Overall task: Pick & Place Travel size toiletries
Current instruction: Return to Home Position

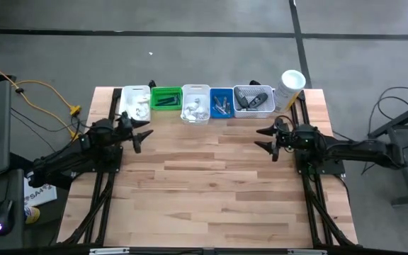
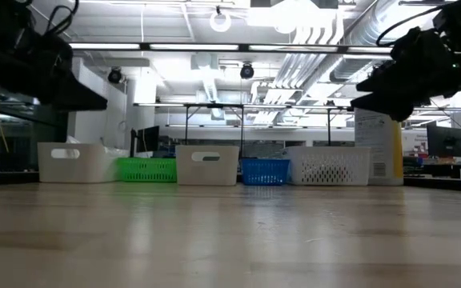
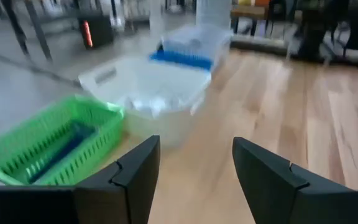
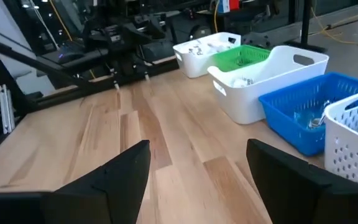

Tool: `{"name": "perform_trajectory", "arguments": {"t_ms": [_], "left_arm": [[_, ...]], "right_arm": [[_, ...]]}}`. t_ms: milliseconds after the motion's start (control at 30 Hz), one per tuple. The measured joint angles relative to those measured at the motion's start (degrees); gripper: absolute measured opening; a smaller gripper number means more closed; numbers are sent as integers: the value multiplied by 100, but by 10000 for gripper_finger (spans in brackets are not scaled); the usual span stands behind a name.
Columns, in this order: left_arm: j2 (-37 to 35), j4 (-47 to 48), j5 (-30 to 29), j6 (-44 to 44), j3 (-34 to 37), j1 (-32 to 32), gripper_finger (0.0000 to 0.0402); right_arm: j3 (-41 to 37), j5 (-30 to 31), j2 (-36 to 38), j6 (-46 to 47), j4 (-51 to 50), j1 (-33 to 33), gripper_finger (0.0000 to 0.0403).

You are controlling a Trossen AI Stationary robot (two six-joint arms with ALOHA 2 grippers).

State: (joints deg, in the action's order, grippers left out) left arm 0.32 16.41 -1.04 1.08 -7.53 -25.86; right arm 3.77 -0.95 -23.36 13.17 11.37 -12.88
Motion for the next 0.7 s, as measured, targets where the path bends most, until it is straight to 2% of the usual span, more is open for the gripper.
{"name": "perform_trajectory", "arguments": {"t_ms": [100, 200, 367, 533, 700], "left_arm": [[4, 117, -20, 69, 2, 2, 203], [0, 127, -365, 72, 2, 2, 203], [2, -54, -473, 74, 118, 2, 203], [3, -26, -509, 48, 126, 2, 203], [4, 39, -533, -79, 136, 2, 203]], "right_arm": [[2, 118, 425, -70, -495, 2, 260], [-10, 236, 760, -98, -866, 0, 260], [-324, 230, 1221, -232, -944, 2, 260], [-326, -169, 1287, -278, -987, 5, 260], [-326, 77, 1177, -293, -1031, 4, 260]]}}
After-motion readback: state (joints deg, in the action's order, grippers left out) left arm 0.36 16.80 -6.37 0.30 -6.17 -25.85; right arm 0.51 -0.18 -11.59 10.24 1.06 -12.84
